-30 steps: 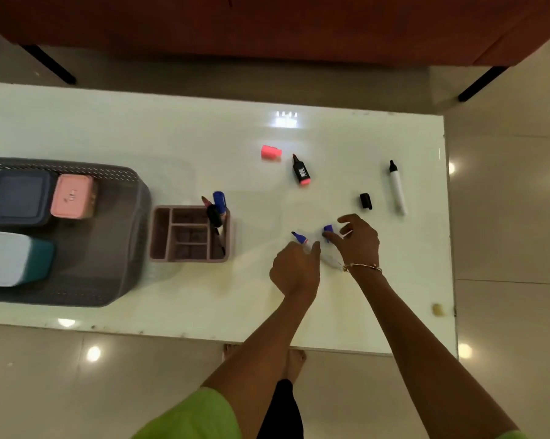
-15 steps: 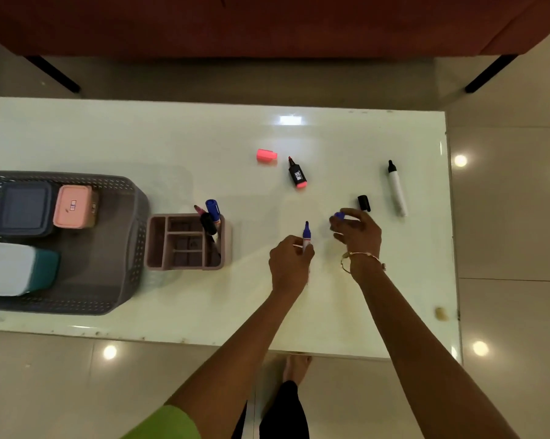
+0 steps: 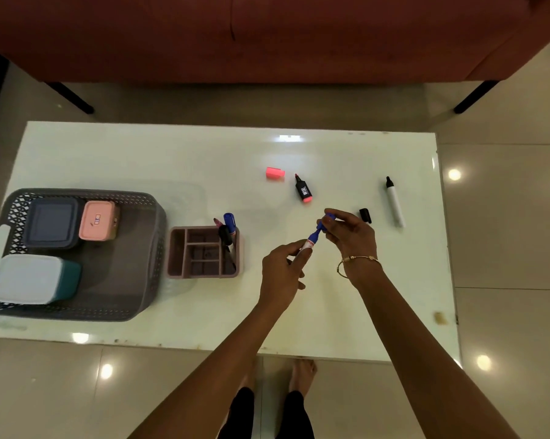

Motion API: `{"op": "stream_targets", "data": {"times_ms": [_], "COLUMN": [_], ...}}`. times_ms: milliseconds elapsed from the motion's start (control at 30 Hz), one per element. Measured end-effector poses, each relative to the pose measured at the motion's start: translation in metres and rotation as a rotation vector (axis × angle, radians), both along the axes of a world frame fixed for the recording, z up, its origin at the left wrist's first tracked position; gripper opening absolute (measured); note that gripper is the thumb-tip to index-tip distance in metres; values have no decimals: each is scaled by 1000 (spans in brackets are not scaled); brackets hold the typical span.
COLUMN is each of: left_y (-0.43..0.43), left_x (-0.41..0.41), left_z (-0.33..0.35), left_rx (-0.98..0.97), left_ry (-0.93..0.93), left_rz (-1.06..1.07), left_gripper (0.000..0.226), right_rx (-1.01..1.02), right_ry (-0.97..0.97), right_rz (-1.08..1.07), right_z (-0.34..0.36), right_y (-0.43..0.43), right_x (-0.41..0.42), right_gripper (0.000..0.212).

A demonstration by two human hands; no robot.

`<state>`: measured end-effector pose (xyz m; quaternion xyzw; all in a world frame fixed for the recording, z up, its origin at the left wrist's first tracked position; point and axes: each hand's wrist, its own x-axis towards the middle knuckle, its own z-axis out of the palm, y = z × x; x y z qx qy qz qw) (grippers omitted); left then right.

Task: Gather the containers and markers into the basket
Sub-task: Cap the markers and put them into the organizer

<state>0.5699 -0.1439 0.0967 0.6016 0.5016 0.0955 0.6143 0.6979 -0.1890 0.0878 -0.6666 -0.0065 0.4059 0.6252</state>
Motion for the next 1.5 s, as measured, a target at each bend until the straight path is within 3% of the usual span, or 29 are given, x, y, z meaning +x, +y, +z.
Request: {"op": "stream_targets", "data": {"times_ms": [200,500,733,900,1133,1233,1500], "left_y": [6,11,17,17,43,61,83], "left_x": [-9,-22,-23,-38,-89,-116,-159], "left_z": [4,5,14,11,21,22,18], "left_rx": [27,51,226,280,399,516,539], "left_ry": [2,23,67,90,203,298,306], "left_rz": [8,-2,-25,-97,-194,-238,9], "left_gripper": [28,32,31,30,46,40,25], "right_rx": [18,-15,-93,-181,-127,-66,-89], "right_ry": [-42,-73,-138,-208,-426,-507,-810], "right_rz": [-63,29,-59,10,39,46,319], "right_z": [2,5,8,11,35,42,18], "right_y": [5,16,25,21,30,38,59], "right_x": [-9,-29,-47,-60,-100,-117,-142], "right_gripper": [17,17,11,17,23,24,21]}}
